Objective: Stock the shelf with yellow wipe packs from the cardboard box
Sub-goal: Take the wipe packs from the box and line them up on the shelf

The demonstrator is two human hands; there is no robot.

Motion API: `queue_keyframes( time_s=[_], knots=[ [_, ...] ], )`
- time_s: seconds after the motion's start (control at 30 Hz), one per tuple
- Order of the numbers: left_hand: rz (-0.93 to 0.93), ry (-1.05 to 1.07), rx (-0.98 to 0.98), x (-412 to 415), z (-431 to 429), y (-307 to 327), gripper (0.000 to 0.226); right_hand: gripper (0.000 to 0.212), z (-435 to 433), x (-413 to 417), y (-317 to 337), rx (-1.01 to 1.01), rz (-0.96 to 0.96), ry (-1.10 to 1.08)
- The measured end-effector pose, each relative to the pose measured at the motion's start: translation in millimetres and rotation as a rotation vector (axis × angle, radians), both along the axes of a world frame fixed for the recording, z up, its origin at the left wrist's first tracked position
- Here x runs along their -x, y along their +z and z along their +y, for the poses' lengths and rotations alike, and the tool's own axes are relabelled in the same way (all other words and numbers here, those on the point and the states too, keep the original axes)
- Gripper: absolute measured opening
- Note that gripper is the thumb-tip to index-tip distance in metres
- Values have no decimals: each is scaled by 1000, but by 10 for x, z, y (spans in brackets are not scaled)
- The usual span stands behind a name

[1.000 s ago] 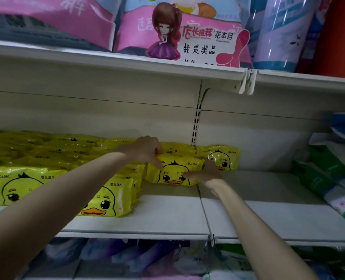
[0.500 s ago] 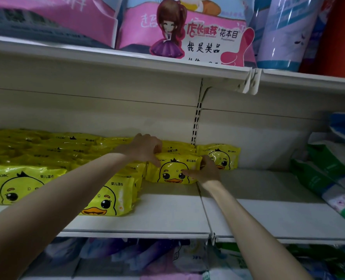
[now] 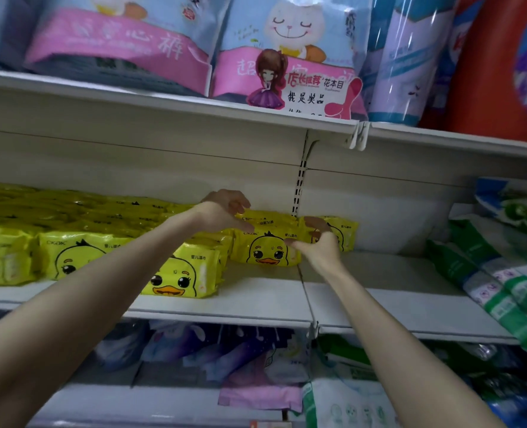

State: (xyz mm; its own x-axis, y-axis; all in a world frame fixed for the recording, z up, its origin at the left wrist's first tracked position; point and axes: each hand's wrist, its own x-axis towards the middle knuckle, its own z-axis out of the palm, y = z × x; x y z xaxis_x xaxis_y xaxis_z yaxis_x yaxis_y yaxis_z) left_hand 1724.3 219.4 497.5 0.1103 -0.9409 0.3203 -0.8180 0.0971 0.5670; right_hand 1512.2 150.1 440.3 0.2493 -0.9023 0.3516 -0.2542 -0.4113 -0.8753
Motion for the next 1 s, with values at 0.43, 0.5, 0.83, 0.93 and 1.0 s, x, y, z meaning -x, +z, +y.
queue_keyframes(
  time_s=[0.43, 0.5, 0.83, 0.93, 1.0],
  knots=[
    [422, 86, 137, 219, 2060, -362, 45, 43, 1624, -126, -83, 54, -126, 209],
    [465, 101, 121, 198, 2364, -457, 44, 41, 1875, -204, -144, 33, -150, 247],
    [511, 259, 82, -248, 3611, -808, 47, 31, 2886, -898, -539, -170, -146, 434],
    [520, 325, 43, -525, 3884, -1063, 45, 34, 3109, -1204, -801, -220, -83, 464],
    [548, 355, 1, -705, 4052, -1260, 45, 37, 3236, -1401, -985, -247, -44, 475]
  ],
)
